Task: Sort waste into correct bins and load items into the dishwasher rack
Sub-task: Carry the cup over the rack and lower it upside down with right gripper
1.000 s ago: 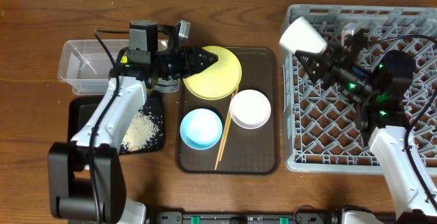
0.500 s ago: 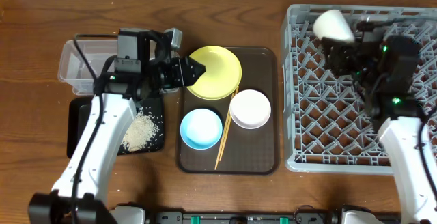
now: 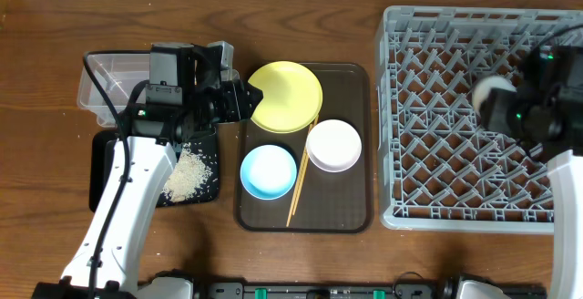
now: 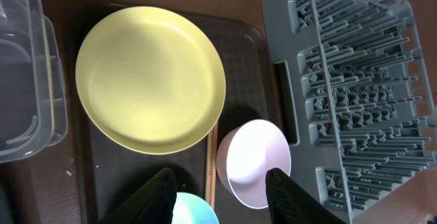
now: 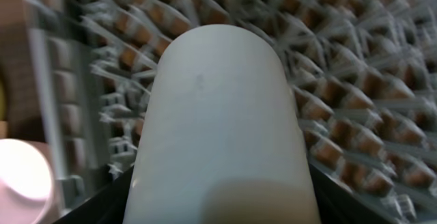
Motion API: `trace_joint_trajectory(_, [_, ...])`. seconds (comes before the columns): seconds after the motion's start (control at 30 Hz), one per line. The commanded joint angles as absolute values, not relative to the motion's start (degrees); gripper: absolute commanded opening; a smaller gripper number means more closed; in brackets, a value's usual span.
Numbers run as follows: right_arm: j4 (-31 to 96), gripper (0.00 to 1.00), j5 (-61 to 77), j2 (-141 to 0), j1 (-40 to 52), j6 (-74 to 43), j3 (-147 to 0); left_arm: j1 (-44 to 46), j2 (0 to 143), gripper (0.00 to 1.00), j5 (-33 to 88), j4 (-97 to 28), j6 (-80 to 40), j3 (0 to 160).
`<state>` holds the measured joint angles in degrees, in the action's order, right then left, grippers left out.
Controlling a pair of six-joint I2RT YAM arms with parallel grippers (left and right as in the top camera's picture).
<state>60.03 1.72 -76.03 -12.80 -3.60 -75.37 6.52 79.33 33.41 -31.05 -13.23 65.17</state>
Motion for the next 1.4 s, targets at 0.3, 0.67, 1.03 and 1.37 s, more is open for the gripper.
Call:
trace_joint_trajectory(0.3, [68.86, 0.01, 0.67, -85.45, -16.58, -2.94, -76.49, 6.55, 78.87, 0.46, 32.45, -31.29, -12.27, 65.12])
trace_joint_trajectory(0.67, [68.69, 0.02, -1.15, -91.70, -16.60, -2.94, -76.49, 6.55, 78.87, 0.45, 32.47, -31.48, -12.27, 65.12])
trace_joint_trajectory(1.03, [68.97, 0.01, -2.94, -92.79, -16.93, -2.96, -76.51, 6.55, 78.87, 0.46, 32.45, -31.73, -12.27, 65.12])
trace_joint_trajectory(1.37, [69.32, 0.01, -1.83, -92.47, -17.61, -2.96, -78.48, 6.55, 78.87, 0.46, 32.27, -32.40, -12.25, 65.12])
